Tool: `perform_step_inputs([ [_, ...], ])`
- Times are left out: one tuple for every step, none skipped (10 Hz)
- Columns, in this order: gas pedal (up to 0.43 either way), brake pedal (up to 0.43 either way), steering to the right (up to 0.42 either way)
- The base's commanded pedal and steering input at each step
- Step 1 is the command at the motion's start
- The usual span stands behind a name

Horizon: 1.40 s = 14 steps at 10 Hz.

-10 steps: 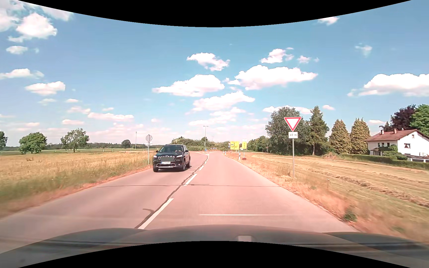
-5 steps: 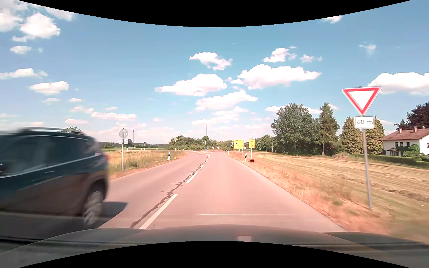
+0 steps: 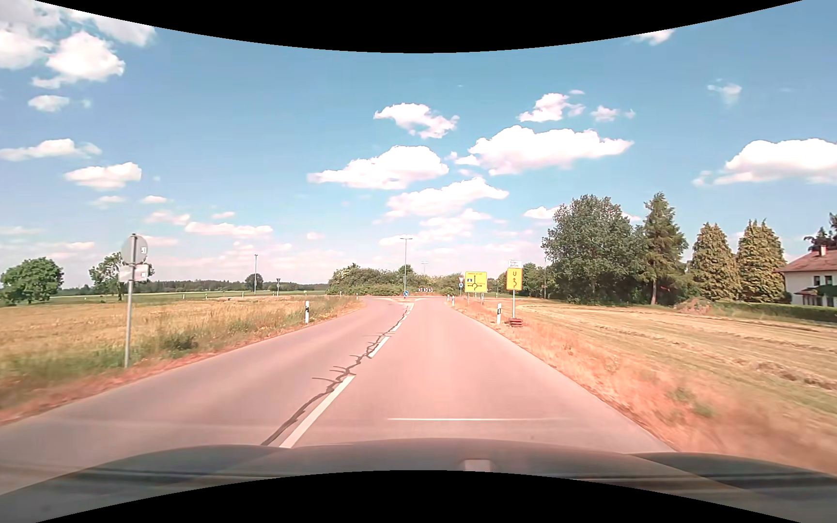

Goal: Follow the waypoints while adhering to traffic rules and regulations

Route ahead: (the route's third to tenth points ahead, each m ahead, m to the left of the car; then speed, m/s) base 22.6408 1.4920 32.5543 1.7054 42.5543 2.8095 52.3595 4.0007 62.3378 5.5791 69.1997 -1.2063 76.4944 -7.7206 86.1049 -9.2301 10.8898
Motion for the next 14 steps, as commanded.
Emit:
perform_step_inputs([
  [0.047, 0.000, -0.015],
  [0.047, 0.000, -0.015],
  [0.047, 0.000, -0.015],
  [0.028, 0.000, -0.015],
  [0.020, 0.000, -0.015],
  [0.020, 0.000, -0.015],
  [0.020, 0.000, -0.015],
  [0.020, 0.000, -0.014],
  [0.020, 0.000, -0.014],
  [0.020, 0.000, -0.013],
  [0.020, 0.000, -0.013],
  [0.020, 0.000, -0.012],
  [0.020, 0.000, -0.011],
  [0.020, 0.000, -0.010],
])
